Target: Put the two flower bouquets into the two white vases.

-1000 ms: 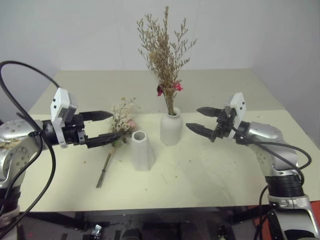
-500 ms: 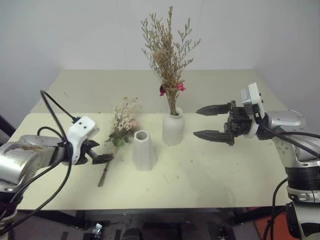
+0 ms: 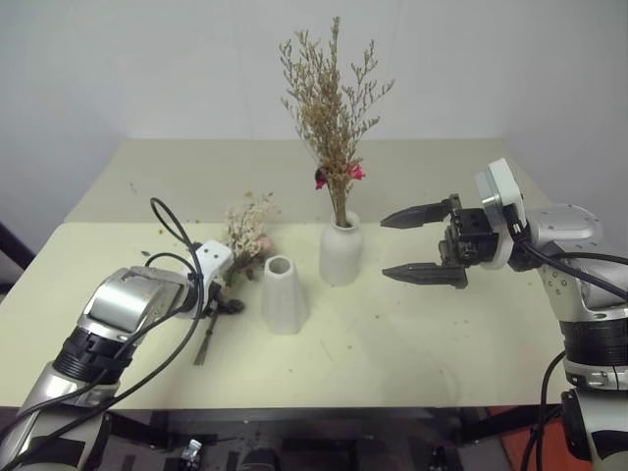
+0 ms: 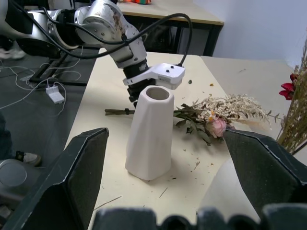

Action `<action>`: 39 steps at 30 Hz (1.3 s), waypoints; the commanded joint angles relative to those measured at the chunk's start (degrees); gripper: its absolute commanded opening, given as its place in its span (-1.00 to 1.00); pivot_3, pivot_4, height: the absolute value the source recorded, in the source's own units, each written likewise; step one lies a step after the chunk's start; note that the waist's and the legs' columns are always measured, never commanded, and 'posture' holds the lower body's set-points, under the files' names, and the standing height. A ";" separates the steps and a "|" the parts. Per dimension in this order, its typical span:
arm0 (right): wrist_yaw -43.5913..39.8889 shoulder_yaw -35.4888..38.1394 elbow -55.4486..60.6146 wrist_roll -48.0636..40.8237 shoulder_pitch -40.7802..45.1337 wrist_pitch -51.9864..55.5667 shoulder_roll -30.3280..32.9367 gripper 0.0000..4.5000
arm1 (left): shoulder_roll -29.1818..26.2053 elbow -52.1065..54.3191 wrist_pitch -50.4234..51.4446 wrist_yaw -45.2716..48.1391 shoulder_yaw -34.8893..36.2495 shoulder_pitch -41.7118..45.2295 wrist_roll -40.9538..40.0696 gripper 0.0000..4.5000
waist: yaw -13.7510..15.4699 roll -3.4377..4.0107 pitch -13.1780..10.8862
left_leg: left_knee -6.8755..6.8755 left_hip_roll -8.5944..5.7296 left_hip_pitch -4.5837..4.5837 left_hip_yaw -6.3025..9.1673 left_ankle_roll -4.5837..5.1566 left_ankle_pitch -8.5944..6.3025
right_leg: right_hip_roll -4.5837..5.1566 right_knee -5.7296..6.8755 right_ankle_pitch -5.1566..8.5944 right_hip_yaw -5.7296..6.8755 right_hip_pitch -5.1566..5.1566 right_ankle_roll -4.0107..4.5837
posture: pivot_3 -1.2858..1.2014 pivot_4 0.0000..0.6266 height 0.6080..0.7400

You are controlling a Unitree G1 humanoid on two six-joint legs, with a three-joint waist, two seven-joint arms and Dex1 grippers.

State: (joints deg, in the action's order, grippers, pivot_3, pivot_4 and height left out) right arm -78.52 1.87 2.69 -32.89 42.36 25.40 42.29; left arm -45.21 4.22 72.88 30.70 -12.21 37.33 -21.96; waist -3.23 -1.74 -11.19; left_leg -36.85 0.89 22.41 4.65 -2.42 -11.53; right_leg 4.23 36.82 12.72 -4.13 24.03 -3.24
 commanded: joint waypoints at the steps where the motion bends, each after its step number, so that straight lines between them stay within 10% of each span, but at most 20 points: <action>1: 0.56 2.26 2.81 -1.82 -0.21 0.33 1.13 1.00 | -0.59 -1.97 0.00 -1.06 0.28 -0.12 2.71 0.06 | -0.02 0.00 0.00 | 0.00 0.00 0.00 0.00 0.00 0.00 | 0.00 0.00 0.00 0.00 0.00 0.00 | 0.03 -0.52 1.00; 9: 1.37 1.86 2.99 -2.09 -0.66 0.63 1.07 1.00 | -0.67 -4.92 1.44 -4.82 7.09 2.16 5.02 -0.93 | -0.73 0.00 0.00 | 0.00 0.01 0.03 -0.01 0.00 0.00 | -0.01 0.01 0.00 -0.02 0.07 0.00 | 0.03 -0.52 1.00; 18: 1.29 1.02 0.69 -1.21 -0.03 0.08 0.68 1.00 | 0.32 5.39 -11.17 -5.98 28.95 -4.06 2.13 -0.93 | -0.56 -0.02 -0.01 | 0.00 -0.04 0.39 0.01 0.00 0.00 | 0.10 -0.08 -0.14 0.01 0.32 0.15 | 0.03 -0.52 1.00; 26: 1.54 0.47 -1.31 -0.48 0.60 -0.46 0.28 1.00 | 7.20 16.26 -15.98 -0.48 47.24 -0.13 -17.71 -0.93 | 0.58 -0.04 -0.02 | -0.08 -0.04 0.38 0.01 -0.04 0.02 | 0.10 -0.10 -0.07 0.07 0.25 -0.04 | 0.03 -0.52 1.00; 39: 2.56 1.81 1.08 -1.67 -1.63 -0.14 0.37 1.00 | 12.00 13.88 -24.54 8.45 41.68 5.92 -36.27 -0.93 | 0.63 -0.04 -0.02 | -0.10 -0.05 0.33 0.00 -0.04 0.02 | 0.08 -0.12 -0.10 0.05 0.18 -0.02 | 0.03 -0.52 1.00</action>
State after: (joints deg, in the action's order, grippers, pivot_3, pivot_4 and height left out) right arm -76.40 1.63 1.80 -33.48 40.42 25.78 42.30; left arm -33.32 18.76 50.53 38.05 31.26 41.74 -57.53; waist -2.60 -1.79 -11.21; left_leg -36.95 0.84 22.73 4.65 -2.47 -11.51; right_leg 4.31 36.70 12.63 -4.08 24.18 -3.27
